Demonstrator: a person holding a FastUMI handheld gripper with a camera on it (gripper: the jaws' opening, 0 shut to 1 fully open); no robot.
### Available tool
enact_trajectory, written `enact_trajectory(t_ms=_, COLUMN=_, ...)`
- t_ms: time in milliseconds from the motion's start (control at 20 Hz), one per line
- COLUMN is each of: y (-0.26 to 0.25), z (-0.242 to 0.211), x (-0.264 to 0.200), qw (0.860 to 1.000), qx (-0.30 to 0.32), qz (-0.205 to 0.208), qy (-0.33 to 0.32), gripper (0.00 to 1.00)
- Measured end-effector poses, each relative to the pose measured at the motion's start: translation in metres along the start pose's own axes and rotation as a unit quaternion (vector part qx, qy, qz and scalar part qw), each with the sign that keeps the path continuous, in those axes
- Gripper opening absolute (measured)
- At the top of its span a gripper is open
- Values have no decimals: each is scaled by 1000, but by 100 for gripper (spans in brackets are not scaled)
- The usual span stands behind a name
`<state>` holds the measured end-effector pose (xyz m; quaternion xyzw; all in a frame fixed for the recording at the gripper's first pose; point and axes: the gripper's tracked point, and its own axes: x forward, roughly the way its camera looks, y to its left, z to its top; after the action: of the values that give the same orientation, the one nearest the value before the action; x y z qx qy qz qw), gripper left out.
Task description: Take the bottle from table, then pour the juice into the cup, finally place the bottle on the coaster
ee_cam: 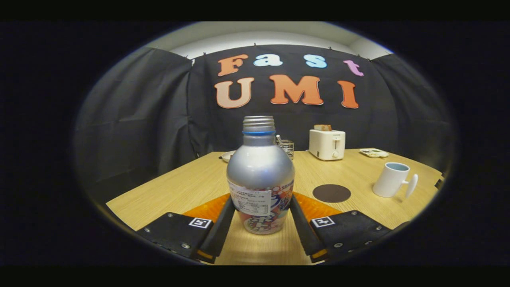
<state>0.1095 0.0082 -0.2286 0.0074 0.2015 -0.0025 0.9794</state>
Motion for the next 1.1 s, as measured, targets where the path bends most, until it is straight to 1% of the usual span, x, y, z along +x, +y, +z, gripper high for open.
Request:
enact_trajectory(t_ms=300, y=-3, z=18, x=10, qw=996, qx=83, qz=16, qy=3, gripper=76)
enact_trajectory(t_ms=500, y=-19, z=22, x=18, qw=991, qx=136, qz=9, qy=11, gripper=76)
enact_trajectory(t_ms=700, y=-40, z=35, x=24, qw=984, qx=180, qz=2, qy=5, gripper=76)
enact_trajectory(t_ms=850, y=-53, z=39, x=28, qw=975, qx=220, qz=3, qy=7, gripper=76)
enact_trajectory(t_ms=1100, y=-72, z=44, x=37, qw=956, qx=292, qz=6, qy=15, gripper=76)
